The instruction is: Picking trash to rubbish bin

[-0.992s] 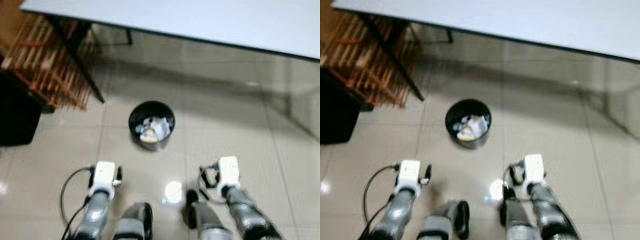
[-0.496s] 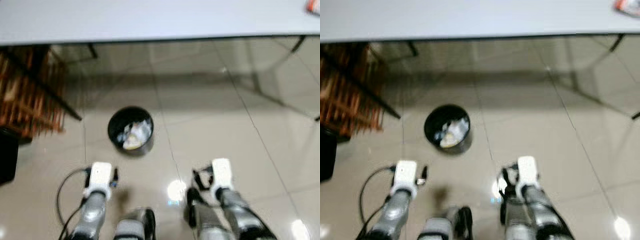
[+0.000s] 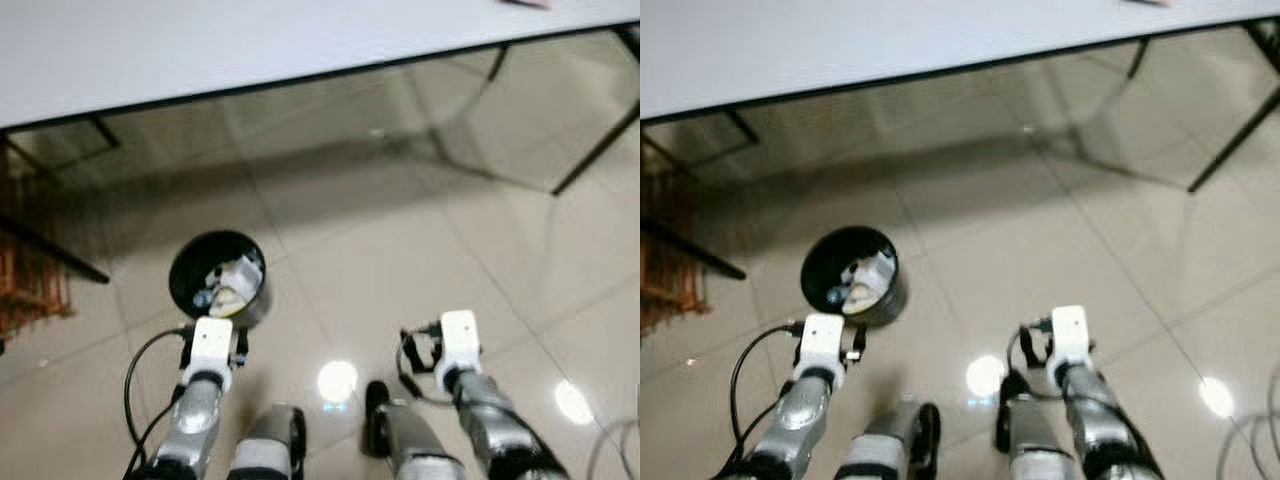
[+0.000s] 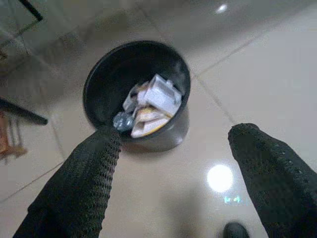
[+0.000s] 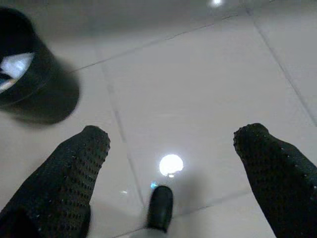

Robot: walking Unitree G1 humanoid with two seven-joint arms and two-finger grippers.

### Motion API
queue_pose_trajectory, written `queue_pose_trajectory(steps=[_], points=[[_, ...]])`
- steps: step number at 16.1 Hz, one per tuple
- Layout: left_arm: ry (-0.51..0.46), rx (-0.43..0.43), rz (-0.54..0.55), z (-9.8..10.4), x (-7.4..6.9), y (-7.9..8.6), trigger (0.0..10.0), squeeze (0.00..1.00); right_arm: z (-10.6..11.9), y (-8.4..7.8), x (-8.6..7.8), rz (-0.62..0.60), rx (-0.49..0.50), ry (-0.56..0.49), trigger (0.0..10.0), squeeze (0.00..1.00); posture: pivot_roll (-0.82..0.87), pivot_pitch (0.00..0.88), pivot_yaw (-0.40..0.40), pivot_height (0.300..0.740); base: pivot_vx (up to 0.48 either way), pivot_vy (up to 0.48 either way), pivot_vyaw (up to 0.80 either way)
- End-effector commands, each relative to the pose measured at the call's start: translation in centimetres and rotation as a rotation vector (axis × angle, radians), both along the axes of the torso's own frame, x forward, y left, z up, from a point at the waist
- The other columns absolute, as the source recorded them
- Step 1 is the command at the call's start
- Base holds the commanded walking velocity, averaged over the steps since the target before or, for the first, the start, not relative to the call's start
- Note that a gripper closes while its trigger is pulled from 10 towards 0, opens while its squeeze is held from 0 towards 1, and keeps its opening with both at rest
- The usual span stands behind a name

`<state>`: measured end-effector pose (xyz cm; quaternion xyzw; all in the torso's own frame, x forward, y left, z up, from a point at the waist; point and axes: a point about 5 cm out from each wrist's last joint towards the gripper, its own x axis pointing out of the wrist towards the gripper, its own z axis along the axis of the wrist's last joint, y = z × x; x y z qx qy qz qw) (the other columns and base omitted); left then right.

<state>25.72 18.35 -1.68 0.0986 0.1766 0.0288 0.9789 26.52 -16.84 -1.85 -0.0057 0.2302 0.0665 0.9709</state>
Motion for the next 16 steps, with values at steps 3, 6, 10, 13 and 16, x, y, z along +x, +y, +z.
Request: queue_pose_trajectory(steps=[3, 6, 10, 13, 16], points=[[0.059, -0.009, 0.014, -1.14, -1.33, 0.52, 10.0, 0.0, -0.79, 0.26, -0.71, -0.013, 0.007, 0.04, 10.0, 0.0, 0.05, 0.317, 0.119, 0.74, 0.0, 0.0, 0.0], [0.052, -0.026, 0.006, -1.09, -1.32, 0.34, 10.0, 0.0, -0.72, 0.24, -0.64, -0.02, 0.009, 0.036, 10.0, 0.0, 0.05, 0.319, 0.12, 0.74, 0.0, 0.0, 0.0], [0.065, 0.012, -0.005, -1.22, -1.43, 0.38, 10.0, 0.0, -0.68, 0.33, -0.63, -0.023, 0.021, 0.03, 10.0, 0.0, 0.05, 0.323, 0.121, 0.74, 0.0, 0.0, 0.0], [0.07, 0.018, -0.01, -1.29, -1.46, 0.34, 10.0, 0.0, -0.7, 0.41, -0.68, -0.009, 0.009, 0.029, 10.0, 0.0, 0.05, 0.324, 0.12, 0.74, 0.0, -0.09, 0.0], [0.071, 0.018, -0.008, -1.29, -1.45, 0.3, 10.0, 0.0, -0.69, 0.45, -0.67, 0.007, -0.004, 0.028, 10.0, 0.0, 0.05, 0.323, 0.118, 0.74, 0.0, -0.28, 0.19]])
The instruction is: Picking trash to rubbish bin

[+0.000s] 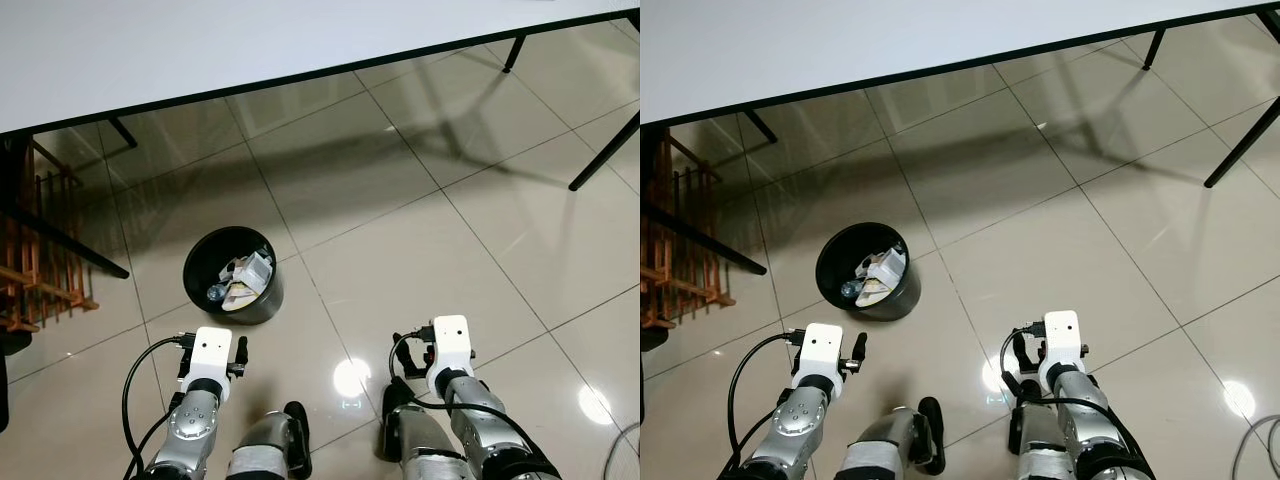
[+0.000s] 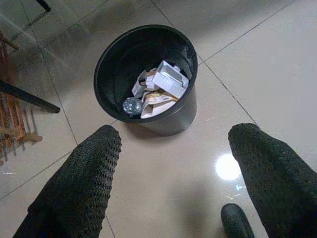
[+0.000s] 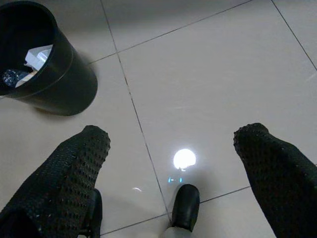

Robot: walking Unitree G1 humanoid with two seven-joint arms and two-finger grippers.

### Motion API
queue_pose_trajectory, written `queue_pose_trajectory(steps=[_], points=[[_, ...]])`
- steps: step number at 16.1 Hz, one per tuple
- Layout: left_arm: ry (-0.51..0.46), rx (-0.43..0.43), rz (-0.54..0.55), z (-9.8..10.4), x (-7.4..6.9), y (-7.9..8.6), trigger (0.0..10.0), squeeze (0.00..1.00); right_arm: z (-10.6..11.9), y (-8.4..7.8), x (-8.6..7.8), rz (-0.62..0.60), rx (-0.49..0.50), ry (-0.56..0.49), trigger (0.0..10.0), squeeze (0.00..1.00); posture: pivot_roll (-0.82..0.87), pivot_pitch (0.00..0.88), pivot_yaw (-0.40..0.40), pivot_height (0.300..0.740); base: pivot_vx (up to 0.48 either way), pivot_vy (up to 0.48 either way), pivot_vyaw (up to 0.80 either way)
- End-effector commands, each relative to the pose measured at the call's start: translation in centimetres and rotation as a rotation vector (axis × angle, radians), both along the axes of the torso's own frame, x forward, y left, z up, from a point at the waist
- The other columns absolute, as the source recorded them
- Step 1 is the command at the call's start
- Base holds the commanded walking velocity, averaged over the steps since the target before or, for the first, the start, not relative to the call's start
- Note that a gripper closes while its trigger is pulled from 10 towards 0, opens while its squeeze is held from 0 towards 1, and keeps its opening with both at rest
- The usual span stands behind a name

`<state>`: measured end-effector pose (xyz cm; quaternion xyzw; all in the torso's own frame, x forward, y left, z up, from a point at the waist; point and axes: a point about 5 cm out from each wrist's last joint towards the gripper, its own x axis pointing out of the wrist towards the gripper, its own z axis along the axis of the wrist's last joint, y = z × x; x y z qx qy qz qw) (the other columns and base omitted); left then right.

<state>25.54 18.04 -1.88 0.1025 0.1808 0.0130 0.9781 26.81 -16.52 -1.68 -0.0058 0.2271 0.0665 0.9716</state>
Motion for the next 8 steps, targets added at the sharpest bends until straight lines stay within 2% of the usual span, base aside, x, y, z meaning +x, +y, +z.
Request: queue_pose_trajectory(steps=[1, 8], points=[[0.058, 0.016, 0.027, -1.08, -1.25, 0.62, 10.0, 0.0, -0.84, 0.14, -0.95, 0.01, -0.007, 0.033, 10.0, 0.0, 0.05, 0.321, 0.116, 0.74, 0.0, -0.292, 0.8], [0.056, 0.014, 0.032, -1.05, -1.24, 0.73, 10.0, 0.0, -0.91, 0.2, -1.05, 0.0, 0.007, 0.035, 10.0, 0.0, 0.05, 0.32, 0.117, 0.74, 0.0, -0.295, 0.0]])
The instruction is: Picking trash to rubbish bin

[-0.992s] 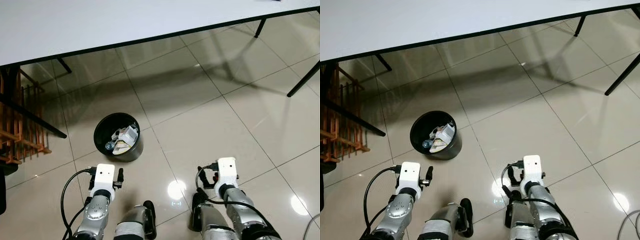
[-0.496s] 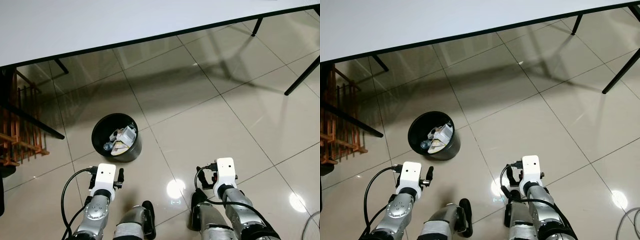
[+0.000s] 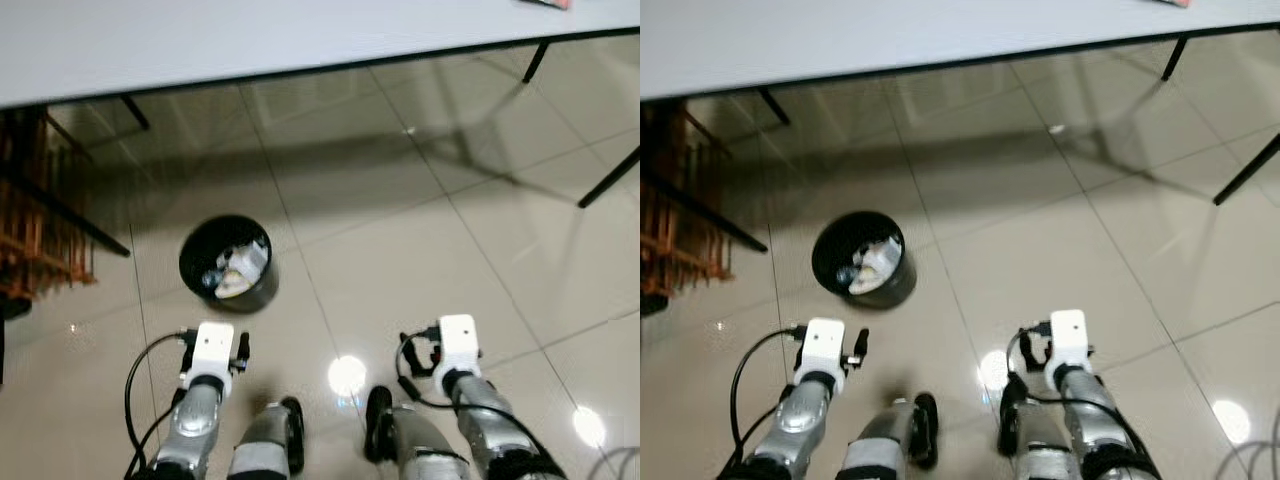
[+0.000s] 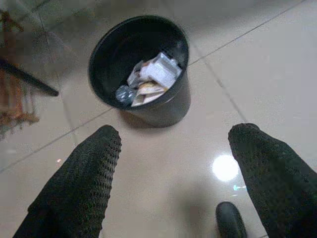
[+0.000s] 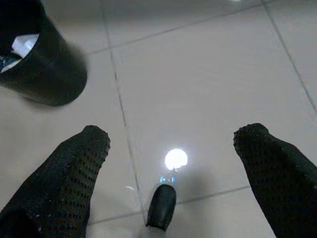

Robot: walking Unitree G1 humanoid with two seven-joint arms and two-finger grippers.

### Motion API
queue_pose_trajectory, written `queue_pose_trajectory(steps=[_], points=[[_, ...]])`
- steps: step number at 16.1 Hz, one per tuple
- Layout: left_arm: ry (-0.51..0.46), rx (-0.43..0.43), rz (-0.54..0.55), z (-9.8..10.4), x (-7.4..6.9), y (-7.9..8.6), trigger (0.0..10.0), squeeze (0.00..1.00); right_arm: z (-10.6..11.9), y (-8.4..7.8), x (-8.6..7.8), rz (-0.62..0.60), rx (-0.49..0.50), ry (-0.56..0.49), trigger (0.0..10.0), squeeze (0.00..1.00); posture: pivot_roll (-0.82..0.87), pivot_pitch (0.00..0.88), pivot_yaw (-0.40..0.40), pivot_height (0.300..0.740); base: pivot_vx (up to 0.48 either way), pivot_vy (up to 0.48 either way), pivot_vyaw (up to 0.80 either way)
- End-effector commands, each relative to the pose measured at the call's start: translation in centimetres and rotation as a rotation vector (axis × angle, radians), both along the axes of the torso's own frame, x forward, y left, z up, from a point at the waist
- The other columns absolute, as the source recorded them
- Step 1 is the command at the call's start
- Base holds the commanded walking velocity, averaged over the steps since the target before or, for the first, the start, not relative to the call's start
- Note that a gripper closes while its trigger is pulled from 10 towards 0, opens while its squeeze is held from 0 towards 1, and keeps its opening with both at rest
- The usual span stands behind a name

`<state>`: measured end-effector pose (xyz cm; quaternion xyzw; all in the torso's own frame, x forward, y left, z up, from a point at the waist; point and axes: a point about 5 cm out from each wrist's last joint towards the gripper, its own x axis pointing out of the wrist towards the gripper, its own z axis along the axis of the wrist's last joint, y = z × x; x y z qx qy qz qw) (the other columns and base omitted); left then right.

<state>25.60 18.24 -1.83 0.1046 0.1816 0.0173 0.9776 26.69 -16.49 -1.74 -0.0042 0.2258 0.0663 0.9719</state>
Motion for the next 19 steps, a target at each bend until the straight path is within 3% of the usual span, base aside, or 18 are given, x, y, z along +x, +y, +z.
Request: queue_pose_trajectory(steps=[1, 10, 19], points=[[0.055, 0.008, 0.024, -1.08, -1.29, 0.56, 10.0, 0.0, -0.88, 0.19, -0.95, 0.002, 0.004, 0.038, 10.0, 0.0, 0.04, 0.319, 0.118, 0.74, 0.0, -0.285, 0.0], [0.05, 0.007, 0.024, -1.0, -1.2, 0.59, 10.0, 0.0, -0.89, 0.15, -0.96, 0.007, 0.001, 0.04, 10.0, 0.0, 0.04, 0.308, 0.115, 0.74, 0.0, -0.256, 0.0], [0.043, -0.048, 0.036, -0.92, -1.05, 0.25, 10.0, 0.0, -0.9, -0.04, -1.01, -0.001, 0.005, 0.04, 10.0, 0.0, 0.04, 0.323, 0.112, 0.74, 0.0, 0.0, 0.0]])
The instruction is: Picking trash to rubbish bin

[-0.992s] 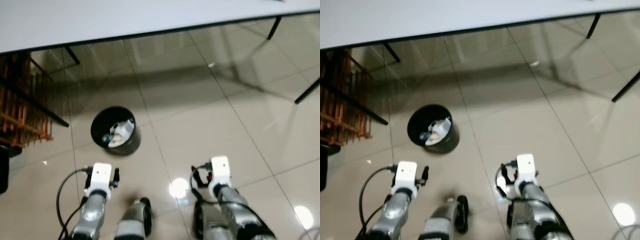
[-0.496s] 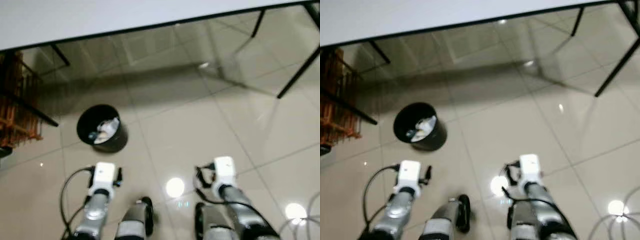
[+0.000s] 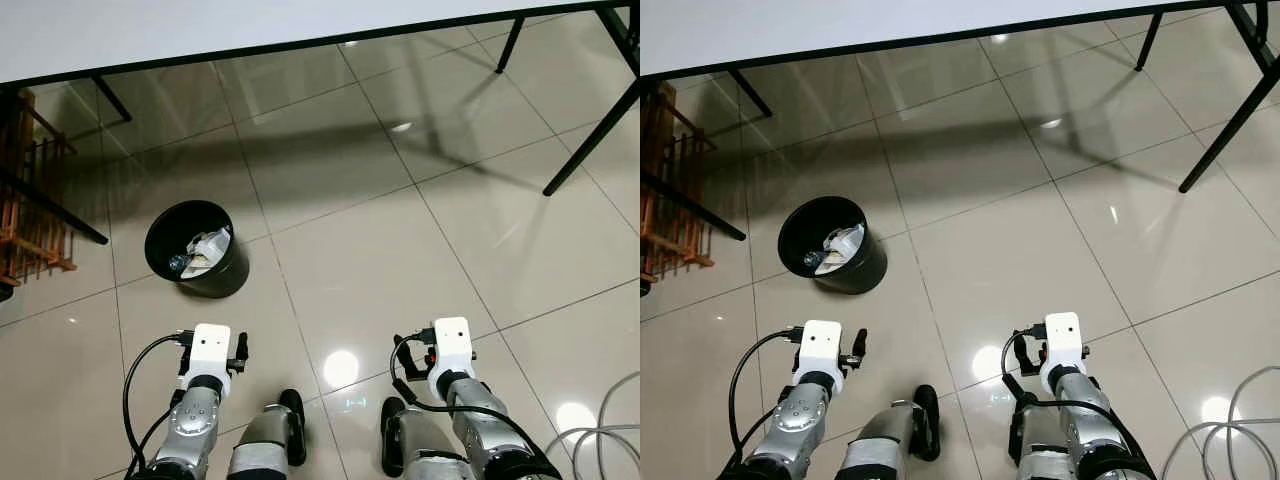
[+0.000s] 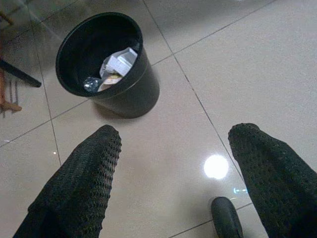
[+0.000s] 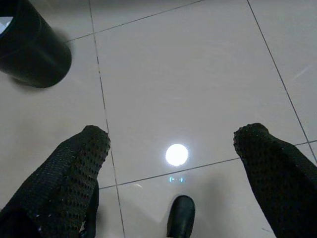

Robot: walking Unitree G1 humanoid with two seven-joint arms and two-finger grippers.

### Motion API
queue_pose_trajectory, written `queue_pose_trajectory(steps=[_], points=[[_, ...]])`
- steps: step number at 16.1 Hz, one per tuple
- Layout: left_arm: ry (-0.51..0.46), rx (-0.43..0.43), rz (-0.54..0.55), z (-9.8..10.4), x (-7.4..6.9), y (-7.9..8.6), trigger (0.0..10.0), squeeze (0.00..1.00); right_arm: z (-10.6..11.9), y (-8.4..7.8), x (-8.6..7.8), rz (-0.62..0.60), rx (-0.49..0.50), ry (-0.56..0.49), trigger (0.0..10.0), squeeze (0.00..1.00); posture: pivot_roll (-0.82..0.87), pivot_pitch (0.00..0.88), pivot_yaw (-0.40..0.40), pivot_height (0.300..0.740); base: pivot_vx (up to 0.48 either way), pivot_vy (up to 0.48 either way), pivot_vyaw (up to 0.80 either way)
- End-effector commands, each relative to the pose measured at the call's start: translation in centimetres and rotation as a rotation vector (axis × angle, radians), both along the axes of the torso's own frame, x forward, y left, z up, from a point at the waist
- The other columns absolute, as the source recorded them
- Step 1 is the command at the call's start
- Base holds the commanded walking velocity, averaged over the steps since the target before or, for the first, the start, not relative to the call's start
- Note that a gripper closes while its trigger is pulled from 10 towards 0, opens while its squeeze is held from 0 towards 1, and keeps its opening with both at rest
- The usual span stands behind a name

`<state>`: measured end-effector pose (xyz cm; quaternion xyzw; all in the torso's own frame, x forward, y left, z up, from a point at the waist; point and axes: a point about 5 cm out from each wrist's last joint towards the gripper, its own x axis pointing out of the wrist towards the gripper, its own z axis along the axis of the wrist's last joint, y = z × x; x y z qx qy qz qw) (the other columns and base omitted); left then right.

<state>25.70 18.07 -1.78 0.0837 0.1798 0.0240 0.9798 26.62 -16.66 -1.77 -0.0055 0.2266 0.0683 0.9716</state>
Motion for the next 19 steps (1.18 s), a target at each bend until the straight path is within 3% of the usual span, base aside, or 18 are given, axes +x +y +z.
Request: queue_pose_trajectory(steps=[1, 4, 6, 7, 11, 17, 19], points=[[0.051, -0.01, 0.014, -1.0, -1.1, 0.4, 10.0, 0.0, -0.8, 0.1, -0.9, -0.008, 0.008, 0.036, 10.0, 0.0, 0.04, 0.324, 0.112, 0.74, 0.0, 0.0, 0.0], [0.051, -0.019, 0.018, -1.0, -1.1, 0.4, 10.0, 0.0, -0.7, 0.1, -0.8, -0.015, 0.012, 0.026, 10.0, 0.0, 0.04, 0.323, 0.112, 0.74, 0.165, 0.0, 0.0], [0.005, -0.027, 0.013, -0.2, -0.4, 0.3, 10.0, 0.0, 0.3, -0.3, 0.0, -0.044, 0.015, -0.042, 10.0, 0.0, 0.05, 0.324, 0.111, 0.74, 0.264, 0.0, 0.0], [-0.102, -0.04, 0.01, 1.8, 1.3, 0.0, 10.0, 0.0, 2.7, -0.9, 1.7, -0.084, 0.031, -0.17, 10.0, 0.0, 0.05, 0.322, 0.109, 0.74, 0.0, 0.0, 0.0], [-0.313, -0.034, -0.036, 6.4, 4.6, -0.8, 10.0, 0.0, 7.6, -1.8, 4.5, -0.134, 0.018, -0.383, 10.0, 0.0, 0.04, 0.315, 0.109, 0.74, 0.192, 0.0, 0.0], [-0.615, -0.003, -0.076, 14.4, 7.0, -1.6, 10.0, 0.0, 15.6, -2.5, 6.1, -0.203, 0.005, -0.673, 10.0, 0.0, 0.04, 0.3, 0.108, 0.74, 0.294, 0.0, 0.0], [-0.653, -0.002, -0.081, 15.6, 7.1, -1.8, 10.0, 0.0, 17.0, -2.6, 6.2, -0.211, 0.003, -0.712, 10.0, 0.0, 0.05, 0.299, 0.108, 0.74, 0.345, 0.0, 0.0]])
